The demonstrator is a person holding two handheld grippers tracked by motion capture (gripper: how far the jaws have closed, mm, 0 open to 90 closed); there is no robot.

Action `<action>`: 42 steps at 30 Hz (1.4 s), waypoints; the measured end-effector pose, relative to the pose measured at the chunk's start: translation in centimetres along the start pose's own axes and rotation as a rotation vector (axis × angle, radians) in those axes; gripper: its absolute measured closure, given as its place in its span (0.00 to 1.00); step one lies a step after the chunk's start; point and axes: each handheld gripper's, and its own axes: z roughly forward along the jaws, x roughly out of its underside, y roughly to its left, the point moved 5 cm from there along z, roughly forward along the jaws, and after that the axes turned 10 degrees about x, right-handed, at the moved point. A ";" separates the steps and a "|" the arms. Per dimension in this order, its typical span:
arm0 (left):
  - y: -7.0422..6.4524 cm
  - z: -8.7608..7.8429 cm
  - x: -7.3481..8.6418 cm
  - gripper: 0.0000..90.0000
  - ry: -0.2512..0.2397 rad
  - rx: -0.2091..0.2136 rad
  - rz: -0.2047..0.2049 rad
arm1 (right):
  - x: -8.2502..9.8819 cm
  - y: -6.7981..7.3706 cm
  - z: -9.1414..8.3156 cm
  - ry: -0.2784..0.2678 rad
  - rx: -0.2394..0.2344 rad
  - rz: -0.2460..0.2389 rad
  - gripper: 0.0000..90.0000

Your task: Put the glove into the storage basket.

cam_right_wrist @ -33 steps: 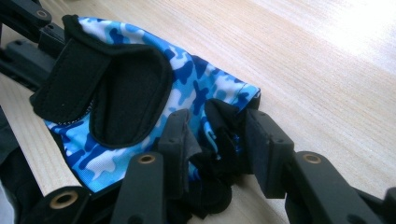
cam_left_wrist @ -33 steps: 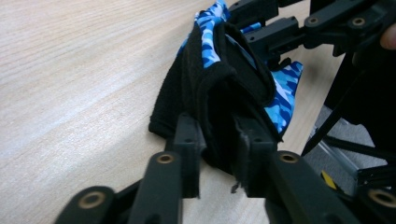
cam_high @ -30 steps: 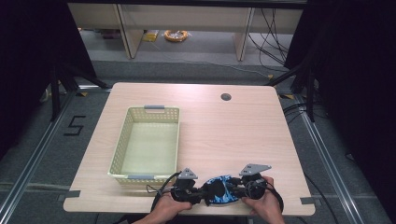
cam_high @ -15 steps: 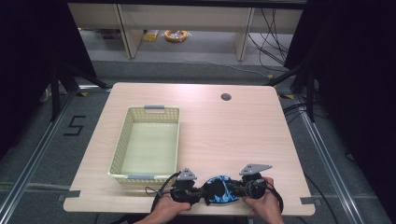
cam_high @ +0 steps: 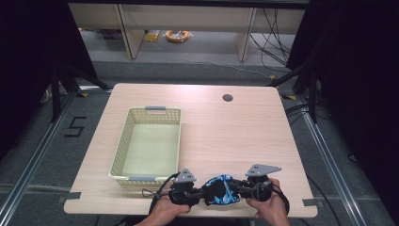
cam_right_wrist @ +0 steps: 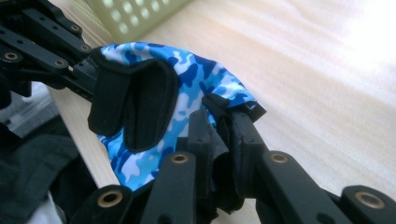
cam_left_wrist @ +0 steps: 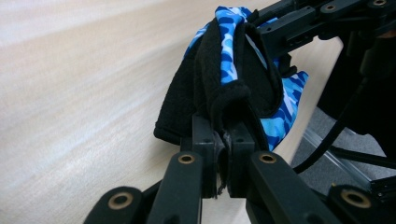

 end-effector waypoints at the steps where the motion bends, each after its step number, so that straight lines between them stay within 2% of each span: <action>1: -0.3 -0.3 -0.3 0.95 -0.004 0.004 0.010 | -0.2 0.1 -0.3 -0.007 -0.005 0.002 0.90; 2: -0.3 -0.3 -0.3 0.95 -0.004 0.004 0.010 | -0.2 0.1 -0.3 -0.007 -0.005 0.002 0.90; 3: -0.7 -1.0 -0.8 0.95 -0.016 0.012 0.023 | -0.7 0.5 -0.9 -0.021 -0.025 0.030 0.90; 4: -0.9 -1.2 -1.1 0.95 -0.033 0.015 0.024 | -0.9 0.6 -1.0 -0.038 -0.030 0.036 0.90; 7: -1.2 -2.0 -1.8 0.95 -0.033 0.024 0.034 | -1.6 0.8 -1.4 -0.053 -0.038 0.038 0.90; 8: -1.4 -2.8 -2.7 0.95 -0.049 0.011 0.057 | -2.3 0.8 -1.6 -0.068 -0.034 0.011 0.90; 9: -1.5 -3.2 -3.0 0.95 -0.054 0.007 0.057 | -2.6 1.1 -2.0 -0.058 -0.035 0.038 0.90; 10: -1.6 -3.6 -3.4 0.95 -0.056 0.006 0.063 | -3.1 0.9 -2.0 -0.086 -0.037 0.009 0.90; 12: -1.5 -4.1 -3.8 0.95 -0.062 -0.001 0.071 | -3.5 1.2 -2.2 -0.087 -0.045 0.025 0.90; 14: -1.4 -4.7 -4.3 0.95 -0.071 0.003 0.068 | -4.9 1.4 -2.5 -0.124 -0.055 0.005 0.90; 15: -1.3 -5.1 -4.6 0.95 -0.072 -0.002 0.063 | -5.2 1.7 -2.7 -0.111 -0.049 0.025 0.90; 16: -1.2 -5.4 -4.8 0.95 -0.078 -0.004 0.054 | -5.2 1.7 -2.7 -0.111 -0.049 0.025 0.90; 17: -1.1 -5.7 -5.1 0.95 -0.090 -0.005 0.065 | -5.7 1.7 -2.7 -0.117 -0.036 0.001 0.90; 18: -0.8 -6.5 -5.4 0.95 -0.081 -0.011 0.065 | -6.8 2.0 -2.5 -0.125 -0.028 -0.021 0.90; 19: -0.8 -6.5 -5.4 0.95 -0.081 -0.011 0.065 | -6.8 2.0 -2.5 -0.125 -0.028 -0.021 0.90; 20: -0.3 -7.4 -5.8 0.95 -0.092 -0.023 0.054 | -7.7 2.2 -2.1 -0.141 -0.028 -0.043 0.90; 21: -0.1 -7.9 -6.0 0.95 -0.098 -0.024 0.050 | -8.2 2.6 -2.1 -0.125 -0.047 -0.028 0.90; 22: -0.1 -7.9 -6.0 0.95 -0.098 -0.024 0.050 | -8.2 2.6 -2.1 -0.125 -0.047 -0.028 0.90; 23: 0.2 -8.9 -6.3 0.95 -0.109 -0.031 0.055 | -9.4 3.1 -1.7 -0.140 -0.053 -0.043 0.90; 26: 0.7 -10.3 -6.5 0.95 -0.122 -0.048 0.048 | -10.7 3.5 -1.1 -0.138 -0.048 -0.074 0.90; 29: 1.2 -11.1 -6.4 0.95 -0.135 -0.058 0.036 | -11.7 4.0 -0.4 -0.136 -0.051 -0.097 0.90; 30: 1.5 -11.4 -6.4 0.95 -0.139 -0.056 0.036 | -12.0 4.2 -0.2 -0.126 -0.054 -0.089 0.90; 31: 2.0 -12.0 -6.3 0.95 -0.145 -0.075 0.028 | -12.7 4.6 0.5 -0.136 -0.057 -0.090 0.90; 32: 2.2 -12.3 -6.2 0.95 -0.151 -0.069 0.025 | -13.0 4.8 0.8 -0.129 -0.058 -0.090 0.90; 33: 2.2 -12.3 -6.2 0.95 -0.151 -0.069 0.025 | -13.4 5.0 1.2 -0.130 -0.060 -0.103 0.90; 34: 2.8 -13.1 -6.1 0.95 -0.147 -0.089 0.023 | -13.6 5.3 1.4 -0.111 -0.068 -0.095 0.90; 35: 3.0 -13.6 -6.1 0.95 -0.147 -0.097 0.014 | -14.0 5.5 1.9 -0.119 -0.075 -0.113 0.90; 38: 4.0 -14.9 -5.9 0.95 -0.139 -0.117 0.014 | -14.9 6.4 3.0 -0.123 -0.082 -0.104 0.90; 40: 4.2 -15.3 -5.8 0.95 -0.133 -0.116 0.017 | -15.1 6.7 3.3 -0.112 -0.088 -0.116 0.90; 41: 4.6 -15.8 -5.6 0.95 -0.124 -0.134 0.010 | -15.4 7.1 3.7 -0.106 -0.096 -0.109 0.90; 42: 4.9 -16.2 -5.4 0.95 -0.120 -0.133 0.008 | -15.8 7.9 4.7 -0.099 -0.095 -0.122 0.90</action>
